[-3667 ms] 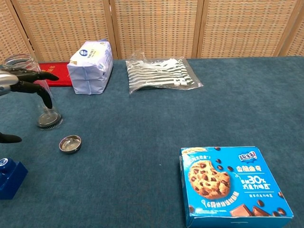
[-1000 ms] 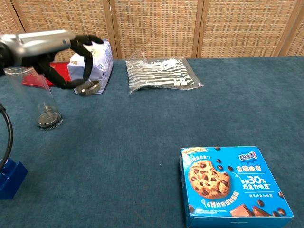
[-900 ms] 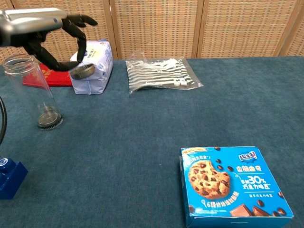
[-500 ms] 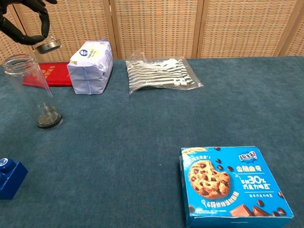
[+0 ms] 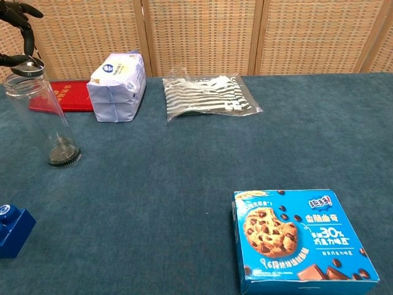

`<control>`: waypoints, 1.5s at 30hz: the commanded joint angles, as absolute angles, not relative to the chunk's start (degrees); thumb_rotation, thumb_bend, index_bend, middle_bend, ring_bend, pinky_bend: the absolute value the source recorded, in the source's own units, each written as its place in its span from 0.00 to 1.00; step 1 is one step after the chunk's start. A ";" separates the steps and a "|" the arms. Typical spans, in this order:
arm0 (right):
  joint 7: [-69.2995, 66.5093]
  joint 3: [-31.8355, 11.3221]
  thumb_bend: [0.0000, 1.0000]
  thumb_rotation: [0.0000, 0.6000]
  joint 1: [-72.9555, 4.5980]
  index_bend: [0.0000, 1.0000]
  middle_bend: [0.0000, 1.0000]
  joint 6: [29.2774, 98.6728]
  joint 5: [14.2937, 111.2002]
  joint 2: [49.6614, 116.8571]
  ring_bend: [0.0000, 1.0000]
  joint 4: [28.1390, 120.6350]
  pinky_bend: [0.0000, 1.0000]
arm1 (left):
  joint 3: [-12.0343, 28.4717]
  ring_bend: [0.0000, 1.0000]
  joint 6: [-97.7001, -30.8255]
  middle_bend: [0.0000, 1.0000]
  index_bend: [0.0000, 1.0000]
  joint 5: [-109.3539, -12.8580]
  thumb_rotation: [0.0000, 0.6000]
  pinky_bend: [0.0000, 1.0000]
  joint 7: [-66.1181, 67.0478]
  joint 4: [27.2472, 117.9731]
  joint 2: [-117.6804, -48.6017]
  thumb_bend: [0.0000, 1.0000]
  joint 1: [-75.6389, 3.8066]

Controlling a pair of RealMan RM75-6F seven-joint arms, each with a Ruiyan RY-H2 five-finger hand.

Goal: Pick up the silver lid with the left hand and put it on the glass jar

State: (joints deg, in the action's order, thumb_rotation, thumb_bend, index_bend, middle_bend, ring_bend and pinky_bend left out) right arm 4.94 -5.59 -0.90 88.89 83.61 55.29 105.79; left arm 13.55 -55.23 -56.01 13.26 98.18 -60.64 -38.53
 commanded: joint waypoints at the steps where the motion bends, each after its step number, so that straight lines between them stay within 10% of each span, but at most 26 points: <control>1: 4.94 -5.63 0.00 1.00 -0.78 0.00 0.00 89.17 83.74 55.27 0.00 105.94 0.00 | 13.12 0.00 -55.59 0.00 0.60 -56.35 1.00 0.00 12.90 97.85 -60.66 0.45 -38.15; 35: 4.77 -5.54 0.00 1.00 -0.70 0.00 0.00 89.02 83.65 55.05 0.00 106.20 0.00 | 11.35 0.00 -55.82 0.00 0.60 -57.60 1.00 0.00 12.96 96.65 -60.71 0.46 -37.83; 41: 4.69 -5.56 0.00 1.00 -0.74 0.00 0.00 88.94 83.59 55.08 0.00 106.16 0.00 | 11.26 0.00 -56.30 0.00 0.04 -57.90 1.00 0.00 13.16 96.73 -60.93 0.46 -37.80; 45: 4.60 -5.57 0.00 1.00 -0.73 0.00 0.00 88.99 83.63 55.04 0.00 106.15 0.00 | 11.32 0.00 -56.93 0.00 0.00 -58.65 1.00 0.00 12.67 96.97 -60.65 0.46 -37.49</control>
State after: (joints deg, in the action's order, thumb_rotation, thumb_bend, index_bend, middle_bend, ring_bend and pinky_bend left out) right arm 4.59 -5.57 -0.73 88.98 83.63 55.04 106.15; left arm 11.32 -56.83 -58.53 12.75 96.91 -60.74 -37.56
